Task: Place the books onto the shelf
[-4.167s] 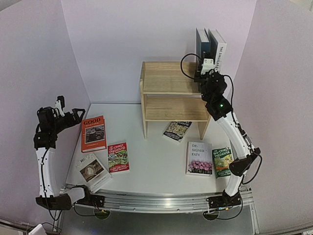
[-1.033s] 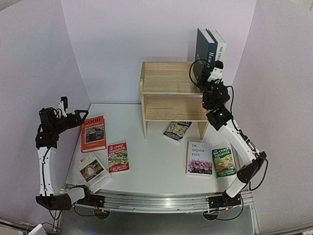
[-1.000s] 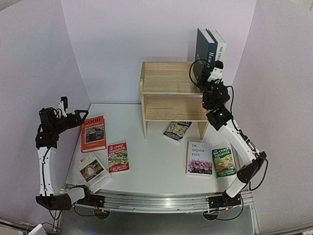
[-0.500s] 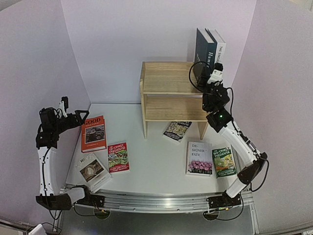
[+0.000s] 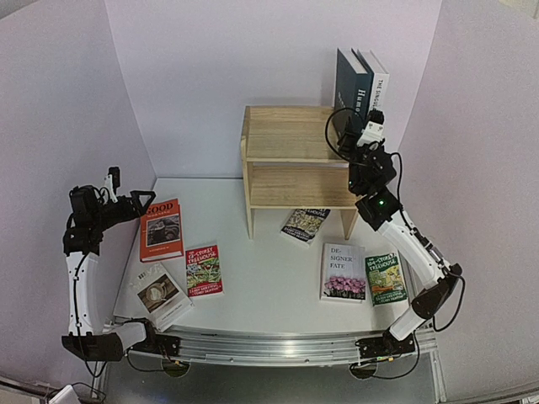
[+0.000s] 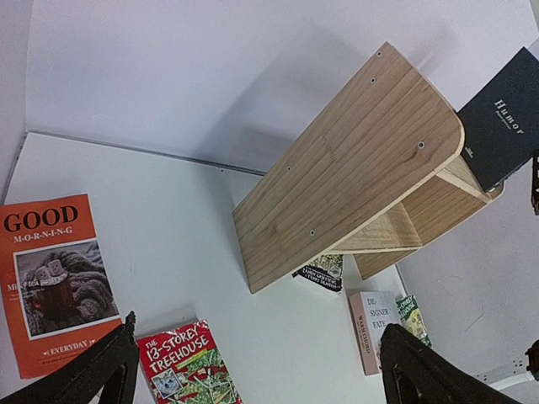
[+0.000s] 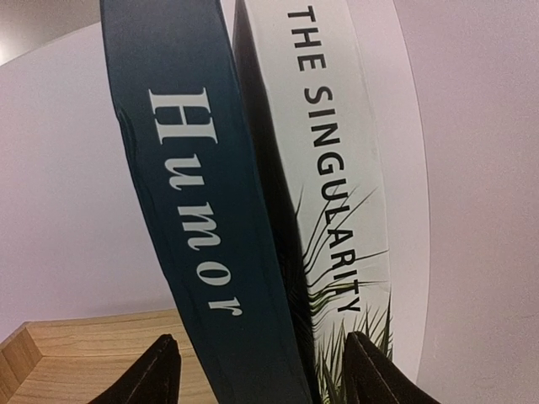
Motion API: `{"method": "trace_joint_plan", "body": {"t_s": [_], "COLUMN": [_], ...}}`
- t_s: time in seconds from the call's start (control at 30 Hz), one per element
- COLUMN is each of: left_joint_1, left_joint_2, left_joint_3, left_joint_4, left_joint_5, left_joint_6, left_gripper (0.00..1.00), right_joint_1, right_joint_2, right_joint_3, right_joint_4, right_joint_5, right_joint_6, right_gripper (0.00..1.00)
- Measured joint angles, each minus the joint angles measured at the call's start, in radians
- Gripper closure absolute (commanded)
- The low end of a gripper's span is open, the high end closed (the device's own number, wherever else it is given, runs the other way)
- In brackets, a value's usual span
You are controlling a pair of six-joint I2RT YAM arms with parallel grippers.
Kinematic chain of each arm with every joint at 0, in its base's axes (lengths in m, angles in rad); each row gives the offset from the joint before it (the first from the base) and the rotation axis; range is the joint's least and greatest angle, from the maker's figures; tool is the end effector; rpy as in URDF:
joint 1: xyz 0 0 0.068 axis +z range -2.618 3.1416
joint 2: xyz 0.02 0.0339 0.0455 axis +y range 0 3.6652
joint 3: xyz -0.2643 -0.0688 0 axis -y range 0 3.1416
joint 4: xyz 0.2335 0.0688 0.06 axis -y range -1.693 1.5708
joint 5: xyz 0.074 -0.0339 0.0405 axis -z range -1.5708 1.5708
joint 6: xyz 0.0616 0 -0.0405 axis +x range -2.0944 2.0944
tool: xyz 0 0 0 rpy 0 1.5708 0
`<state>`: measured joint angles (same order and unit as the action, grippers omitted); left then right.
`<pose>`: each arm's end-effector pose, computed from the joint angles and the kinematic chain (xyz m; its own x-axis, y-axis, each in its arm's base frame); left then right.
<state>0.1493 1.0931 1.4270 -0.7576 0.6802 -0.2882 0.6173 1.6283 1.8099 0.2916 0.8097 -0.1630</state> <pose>0.2140 -0.0070 0.4313 -0.5181 -0.3014 -0.8005 0.3171 0.8015 -0.5070 0.3175 0.1707 0.5316 0.3462 0.1085 -0.9319 0.1850 0.9659 0.1812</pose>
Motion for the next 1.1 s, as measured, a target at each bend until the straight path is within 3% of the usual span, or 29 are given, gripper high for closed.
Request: {"method": "trace_joint_plan", "body": {"t_s": [0.37,0.7,1.1], "left_joint_1": [0.000,0.000,0.000], "left_joint_2": [0.000,0.000,0.000], "left_joint_3": [-0.003,-0.016,-0.017], "left_joint_4": [0.000,0.005,0.007], "left_joint_5": [0.027,0.043,0.051], "left_joint_6": [0.000,-0.002,-0.003], "left_gripper": [0.00,0.00,0.00], "right_joint_1": [0.012,0.022,0.027], "right_joint_2": [-0.023,-0.076,-0.199], "right_joint_3": [-0.023,-0.064,-0.185], "right_joint_4": [-0.001,-0.003,-0.141], "right_joint_5": [0.003,0.002,-0.327], "right_joint_6": [-0.026,-0.056,-0.012], "right_gripper": [0.25,0.32,0.27]}}
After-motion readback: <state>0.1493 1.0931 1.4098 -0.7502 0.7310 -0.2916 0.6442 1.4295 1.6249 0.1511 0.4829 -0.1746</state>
